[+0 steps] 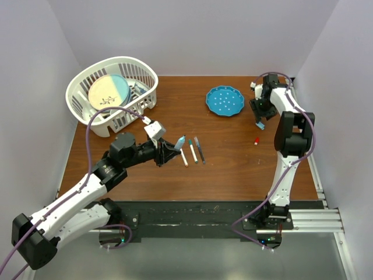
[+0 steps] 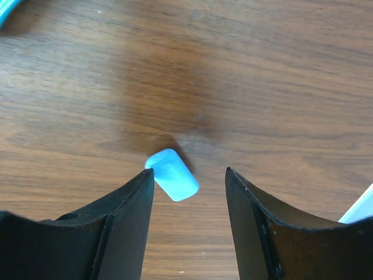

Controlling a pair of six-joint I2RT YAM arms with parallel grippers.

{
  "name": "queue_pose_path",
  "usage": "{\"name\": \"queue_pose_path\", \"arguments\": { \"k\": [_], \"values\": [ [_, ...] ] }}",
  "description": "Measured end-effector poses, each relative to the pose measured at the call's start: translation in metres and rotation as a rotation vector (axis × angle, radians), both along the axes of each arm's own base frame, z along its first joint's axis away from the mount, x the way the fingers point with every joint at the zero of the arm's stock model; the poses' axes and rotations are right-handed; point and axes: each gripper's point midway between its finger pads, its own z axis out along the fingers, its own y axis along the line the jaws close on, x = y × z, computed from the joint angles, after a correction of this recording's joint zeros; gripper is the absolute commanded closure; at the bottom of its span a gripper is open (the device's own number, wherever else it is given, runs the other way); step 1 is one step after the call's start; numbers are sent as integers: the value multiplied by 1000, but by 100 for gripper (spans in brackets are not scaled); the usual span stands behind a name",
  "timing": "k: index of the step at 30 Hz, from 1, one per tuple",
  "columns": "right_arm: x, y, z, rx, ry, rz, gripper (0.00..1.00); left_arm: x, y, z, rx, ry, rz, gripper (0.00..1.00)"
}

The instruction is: Insert the pens into the pen caps

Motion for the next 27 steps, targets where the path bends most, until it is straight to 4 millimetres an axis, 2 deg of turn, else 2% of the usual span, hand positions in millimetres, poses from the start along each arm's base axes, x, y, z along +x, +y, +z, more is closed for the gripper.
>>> {"name": "queue_pose_path", "arguments": {
  "k": [14,18,22,27],
  "values": [
    [0,6,-2,43,2,28,47,0,0,0,1,-5,-1,100],
    [-1,7,-8,49,15,30,49,0,0,0,5,-13,-2,100],
    [-6,7,-24,51,62,31,54,0,0,0,6,-14,-2,100],
    [-7,9,-24,62,74,28,69,0,1,1,5,-15,-2,100]
  ]
}}
